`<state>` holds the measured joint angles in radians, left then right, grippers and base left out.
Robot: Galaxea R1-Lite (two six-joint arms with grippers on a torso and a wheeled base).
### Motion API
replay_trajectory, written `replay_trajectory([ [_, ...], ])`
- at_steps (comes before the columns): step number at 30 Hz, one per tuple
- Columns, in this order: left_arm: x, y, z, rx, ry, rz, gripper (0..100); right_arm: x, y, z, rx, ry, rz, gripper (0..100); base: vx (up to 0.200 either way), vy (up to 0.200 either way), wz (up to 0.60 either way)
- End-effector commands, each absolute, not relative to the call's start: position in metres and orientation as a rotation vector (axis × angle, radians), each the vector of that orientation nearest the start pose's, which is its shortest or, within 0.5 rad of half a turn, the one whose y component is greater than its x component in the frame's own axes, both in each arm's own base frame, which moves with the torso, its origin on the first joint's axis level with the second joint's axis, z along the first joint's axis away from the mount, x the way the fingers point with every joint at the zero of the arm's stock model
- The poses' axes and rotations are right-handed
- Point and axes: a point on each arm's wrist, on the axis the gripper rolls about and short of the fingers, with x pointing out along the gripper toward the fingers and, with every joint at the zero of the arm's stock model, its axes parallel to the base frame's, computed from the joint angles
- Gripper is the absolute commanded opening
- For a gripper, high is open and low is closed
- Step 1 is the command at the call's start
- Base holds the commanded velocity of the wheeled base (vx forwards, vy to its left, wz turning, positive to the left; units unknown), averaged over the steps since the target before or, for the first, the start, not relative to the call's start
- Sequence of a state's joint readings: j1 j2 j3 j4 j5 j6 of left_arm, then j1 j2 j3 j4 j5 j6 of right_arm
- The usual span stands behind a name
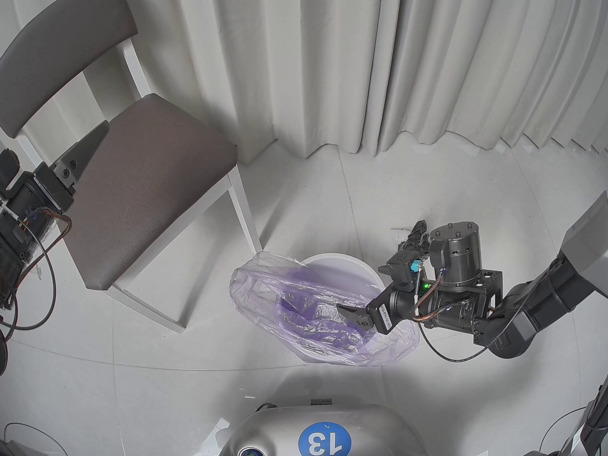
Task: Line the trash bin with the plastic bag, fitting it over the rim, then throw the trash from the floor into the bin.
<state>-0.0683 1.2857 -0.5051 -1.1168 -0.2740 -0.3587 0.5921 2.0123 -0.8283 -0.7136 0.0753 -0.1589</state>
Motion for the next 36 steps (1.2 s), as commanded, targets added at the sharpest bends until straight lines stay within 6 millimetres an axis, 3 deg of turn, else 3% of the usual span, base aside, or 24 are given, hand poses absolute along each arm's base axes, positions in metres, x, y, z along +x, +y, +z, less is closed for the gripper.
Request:
replay_trajectory([
  [1,0.202,-0.011,0.248,-0.315,-0.246,-0.341,100,0.312,0.213,0.087,-0.274,0.465,0.739,100,0.0,0.0,0.0],
  [3,0.205,-0.005,0.245,-0.314,-0.224,-0.309,100,0.319,0.218,0.083,-0.279,0.506,0.765,100,0.0,0.0,0.0],
  [11,0.202,0.022,0.241,-0.302,-0.226,-0.144,100,0.347,0.228,0.037,-0.338,0.576,0.784,100,0.0,0.0,0.0],
  [17,0.193,0.032,0.24,-0.292,-0.238,-0.088,100,0.35,0.227,0.031,-0.413,0.554,0.792,100,0.0,0.0,0.0],
  [22,0.189,0.043,0.229,-0.239,-0.205,-0.021,100,0.358,0.231,0.015,-0.492,0.487,0.748,100,0.0,0.0,0.0],
  [36,0.187,0.042,0.23,-0.214,-0.213,-0.018,100,0.357,0.235,0.001,-0.528,0.466,0.741,100,0.0,0.0,0.0],
])
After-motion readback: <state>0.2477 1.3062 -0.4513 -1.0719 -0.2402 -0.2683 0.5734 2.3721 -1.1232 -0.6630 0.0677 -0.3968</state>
